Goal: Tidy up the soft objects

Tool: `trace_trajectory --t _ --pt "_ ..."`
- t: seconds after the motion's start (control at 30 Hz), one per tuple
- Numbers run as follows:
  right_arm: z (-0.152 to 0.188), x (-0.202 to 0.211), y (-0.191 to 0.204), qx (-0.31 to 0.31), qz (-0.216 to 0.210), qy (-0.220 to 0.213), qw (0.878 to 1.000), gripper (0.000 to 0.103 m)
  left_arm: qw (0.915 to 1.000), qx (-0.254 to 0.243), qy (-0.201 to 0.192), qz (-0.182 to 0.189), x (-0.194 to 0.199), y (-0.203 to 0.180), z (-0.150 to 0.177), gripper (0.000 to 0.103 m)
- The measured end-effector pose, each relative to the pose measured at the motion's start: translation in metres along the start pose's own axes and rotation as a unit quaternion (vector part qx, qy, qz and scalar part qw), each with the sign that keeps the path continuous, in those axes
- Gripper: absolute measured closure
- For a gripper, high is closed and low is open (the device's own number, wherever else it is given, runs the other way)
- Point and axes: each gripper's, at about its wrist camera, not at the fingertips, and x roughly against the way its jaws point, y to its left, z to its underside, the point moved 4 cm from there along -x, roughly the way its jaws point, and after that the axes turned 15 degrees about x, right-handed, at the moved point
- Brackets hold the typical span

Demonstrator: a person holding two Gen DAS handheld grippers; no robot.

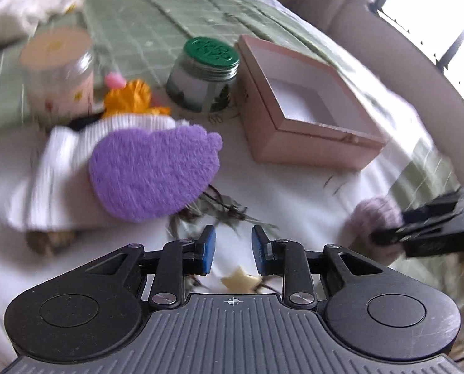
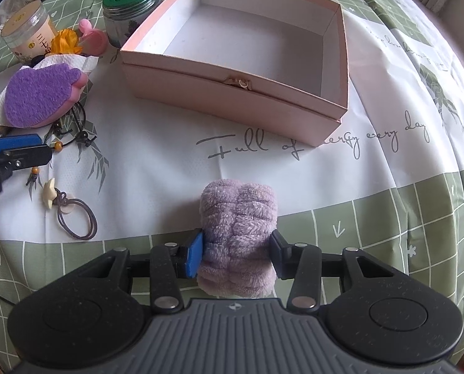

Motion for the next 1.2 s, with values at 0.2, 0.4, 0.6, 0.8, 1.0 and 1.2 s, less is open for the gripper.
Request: trace_trajectory --t 0.2,0.4,0.6,0.8,1.0,1.2 --pt "0.000 0.000 0.001 0.000 0.000 0.000 1.000 0.059 0.9968 -0.036 -0.027 -0.067 -0.009 -0.005 0.026 0.075" --pt "0.000 -0.001 0.001 0.000 -0.002 0.001 1.000 0.059 0.9950 -0.074 -0.020 -0.064 -0.021 -0.010 0.043 0.074" --pt "0.000 0.000 0.001 0.001 0.000 -0.002 1.000 0.059 0.9950 -0.099 -0.010 -0.013 -0.002 -0.018 0.050 0.074" --pt "0.001 0.005 -0.007 -0.023 -0.011 -0.016 1.000 0.059 0.9819 -0.189 0.005 -0.008 0.016 -0.024 0.064 0.074" --pt "0.002 0.003 -0.003 -0.010 -0.009 -0.011 1.000 0.059 0.9859 -0.166 0.003 -0.022 -0.002 -0.022 0.066 0.074" --pt "0.003 -0.001 -0.003 -0.009 -0.011 -0.003 1.000 0.058 0.9818 -0.183 0.002 -0.050 -0.024 -0.018 0.064 0.073"
